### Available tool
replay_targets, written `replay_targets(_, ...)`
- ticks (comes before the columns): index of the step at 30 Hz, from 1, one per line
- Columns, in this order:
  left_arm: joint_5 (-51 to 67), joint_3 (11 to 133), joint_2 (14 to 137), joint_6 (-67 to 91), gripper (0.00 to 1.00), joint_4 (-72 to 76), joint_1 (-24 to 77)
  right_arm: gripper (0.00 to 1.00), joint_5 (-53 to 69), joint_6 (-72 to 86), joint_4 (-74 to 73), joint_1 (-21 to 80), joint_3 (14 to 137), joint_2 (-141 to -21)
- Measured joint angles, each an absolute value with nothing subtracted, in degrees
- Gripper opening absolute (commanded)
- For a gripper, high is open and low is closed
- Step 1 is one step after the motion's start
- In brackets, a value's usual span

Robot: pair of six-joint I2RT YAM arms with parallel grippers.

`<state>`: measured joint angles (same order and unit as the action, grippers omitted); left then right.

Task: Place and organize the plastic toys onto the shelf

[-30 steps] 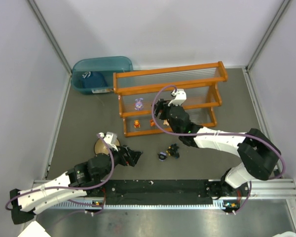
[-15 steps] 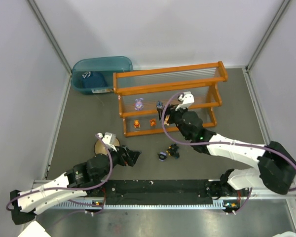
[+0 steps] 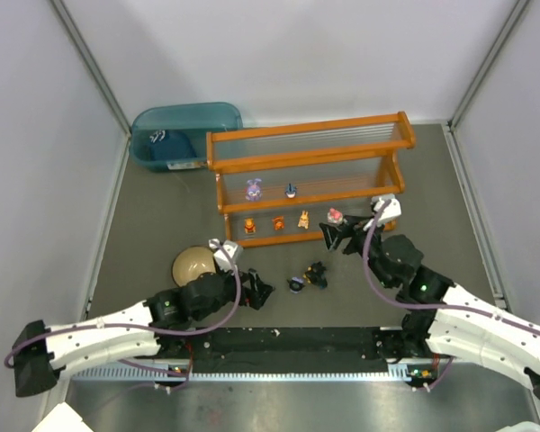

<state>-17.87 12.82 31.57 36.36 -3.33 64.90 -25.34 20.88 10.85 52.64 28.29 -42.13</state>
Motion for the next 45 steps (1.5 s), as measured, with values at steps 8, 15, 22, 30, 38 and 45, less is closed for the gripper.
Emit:
replay_targets(8, -16.1, 14.6, 48.9, 40.9, 0.99, 4.4, 65.0, 0.75, -26.9, 25.6, -2.2, 53.1, 21.9, -27.0)
replay_targets(15, -16.9, 16.4, 57.1, 44.9, 0.96, 11.5, 65.3, 0.75, -27.2, 26.9, -6.9, 53.1, 20.9, -21.2)
replay_targets(22, -17.6, 19.6, 65.3, 47.7, 0.94, 17.1, 65.4, 0.75, -27.5, 27.2, -8.6, 53.1, 19.1, -18.9)
replay_targets(30, -17.7, 22.9, 71.9, 48.9, 0.81, 19.8, 65.4, 0.76, -28.4, 27.3, -9.5, 53.1, 18.0, -16.6)
replay_targets(38, -17.6, 24.1, 75.2, 49.6, 0.7, 20.1, 65.4, 0.76, -29.0, 27.3, -9.9, 53.1, 18.0, -15.7)
replay_targets(45, -17.1, 26.1, 78.2, 49.8, 0.66, 19.6, 65.4, 0.76, -29.3, 27.3, -10.9, 53.1, 18.0, -15.1)
